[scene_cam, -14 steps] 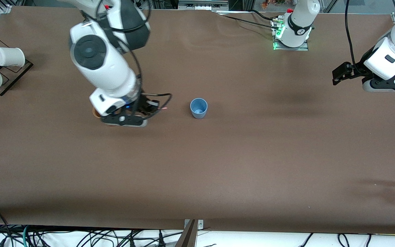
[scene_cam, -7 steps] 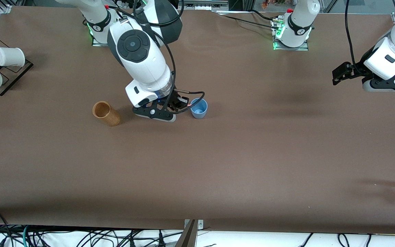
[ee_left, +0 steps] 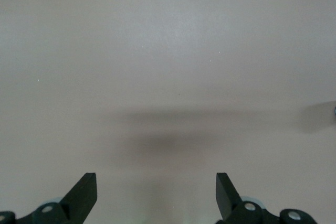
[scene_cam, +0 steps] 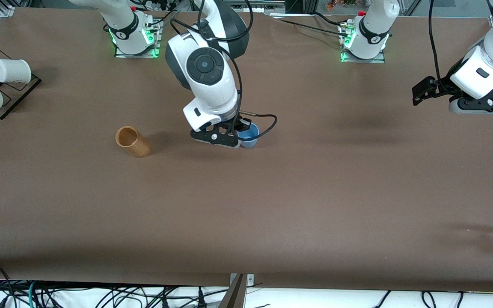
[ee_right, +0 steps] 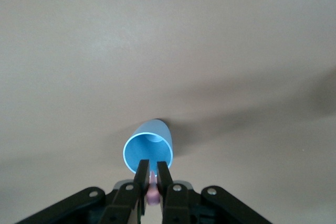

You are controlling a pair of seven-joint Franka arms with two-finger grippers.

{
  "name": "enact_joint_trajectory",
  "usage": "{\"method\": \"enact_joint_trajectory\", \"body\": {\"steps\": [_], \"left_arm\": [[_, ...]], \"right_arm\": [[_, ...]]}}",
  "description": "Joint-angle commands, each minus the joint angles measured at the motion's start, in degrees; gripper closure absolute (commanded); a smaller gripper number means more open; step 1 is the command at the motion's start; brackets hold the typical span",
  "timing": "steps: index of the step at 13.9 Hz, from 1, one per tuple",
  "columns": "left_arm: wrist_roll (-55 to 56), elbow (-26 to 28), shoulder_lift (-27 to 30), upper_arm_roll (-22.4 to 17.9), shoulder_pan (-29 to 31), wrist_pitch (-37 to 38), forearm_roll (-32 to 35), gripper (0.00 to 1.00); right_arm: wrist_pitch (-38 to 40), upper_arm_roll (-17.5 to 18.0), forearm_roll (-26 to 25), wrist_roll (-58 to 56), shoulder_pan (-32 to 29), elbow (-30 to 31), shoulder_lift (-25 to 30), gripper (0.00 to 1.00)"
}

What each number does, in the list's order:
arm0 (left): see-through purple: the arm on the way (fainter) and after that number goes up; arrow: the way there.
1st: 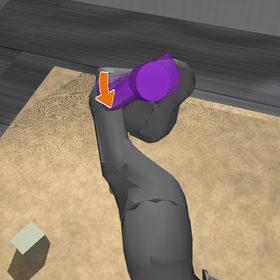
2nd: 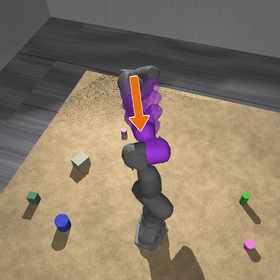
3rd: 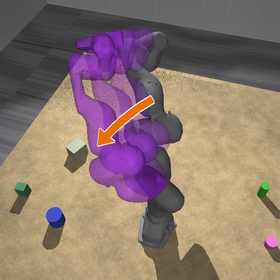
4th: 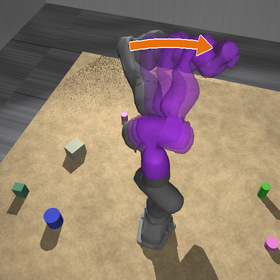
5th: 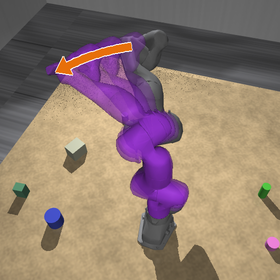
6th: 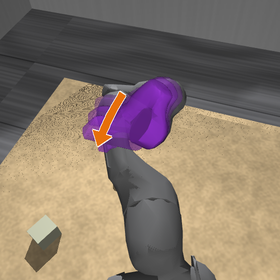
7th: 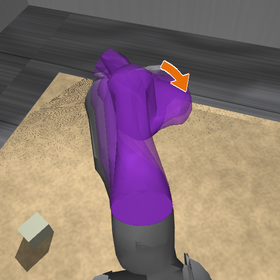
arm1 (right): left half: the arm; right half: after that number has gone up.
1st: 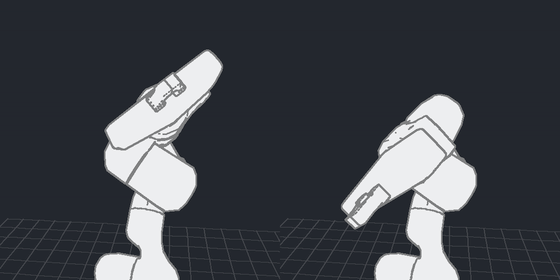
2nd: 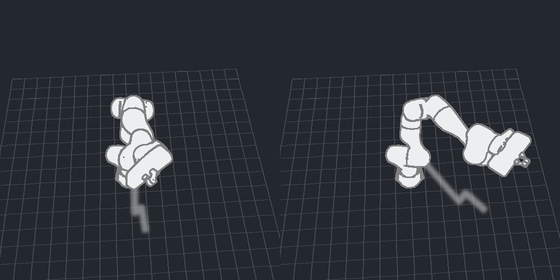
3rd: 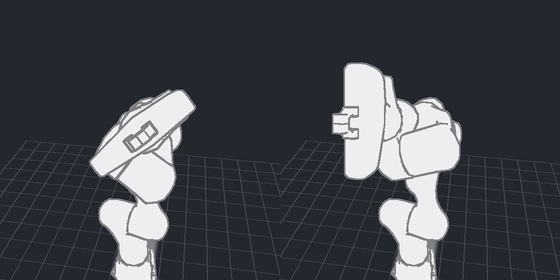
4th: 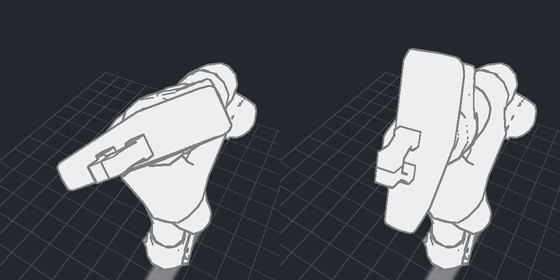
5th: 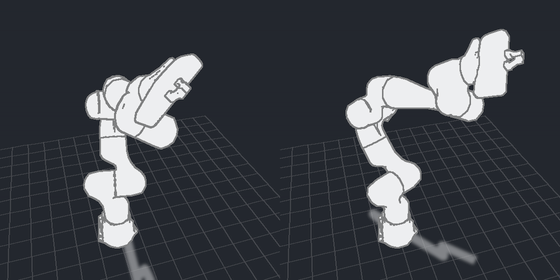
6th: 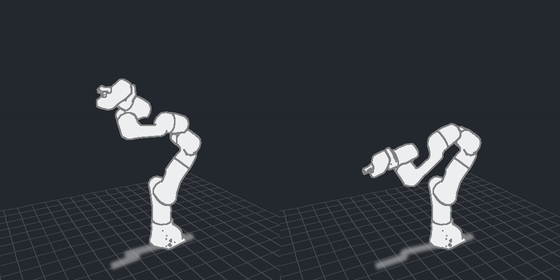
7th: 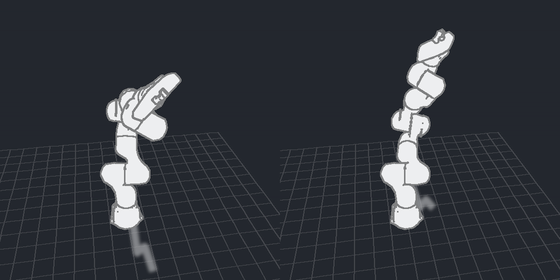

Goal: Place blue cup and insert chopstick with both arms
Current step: 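Open the right gripper to leave the stick in the blue cup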

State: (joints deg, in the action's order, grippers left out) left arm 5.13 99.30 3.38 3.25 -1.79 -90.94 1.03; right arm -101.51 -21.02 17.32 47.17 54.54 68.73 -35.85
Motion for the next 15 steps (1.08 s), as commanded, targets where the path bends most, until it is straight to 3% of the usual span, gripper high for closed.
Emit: {"method": "enact_joint_trajectory", "body": {"steps": [1,4,7,8,10,11,15], "left_arm": [[-1.35,-0.78,0.31,0.17,0.3,1.38,-1.03,0.0],[-1.35,-0.95,0.23,0.26,0.3,1.46,-0.94,0.0],[-1.35,-0.95,0.23,0.26,0.3,1.46,-0.94,0.0],[-1.35,-0.95,0.23,0.26,0.3,1.46,-0.94,0.0],[-1.35,-0.95,0.23,0.26,0.3,1.46,-0.94,0.0],[-1.35,-0.95,0.23,0.17,0.3,1.46,-0.94,0.0],[-1.35,-0.95,0.23,0.17,0.3,1.46,-0.94,0.0]], "right_arm": [[0.0,-1.04,0.43,0.99,0.92,0.7,0.52,1.0],[-2.19,-1.04,0.52,1.08,0.92,1.14,-0.1,0.91],[-3.42,-1.04,0.61,1.08,0.92,1.14,-0.71,0.73],[-3.43,-1.04,0.61,1.08,0.92,1.14,-0.8,0.52],[-3.43,-1.13,0.52,0.73,0.84,0.97,-0.72,0.39],[-3.25,-1.3,0.52,0.81,0.84,0.71,-0.45,0.0],[2.18,-2.45,0.43,0.03,-1.26,0.0,4.72,0.0]]}}
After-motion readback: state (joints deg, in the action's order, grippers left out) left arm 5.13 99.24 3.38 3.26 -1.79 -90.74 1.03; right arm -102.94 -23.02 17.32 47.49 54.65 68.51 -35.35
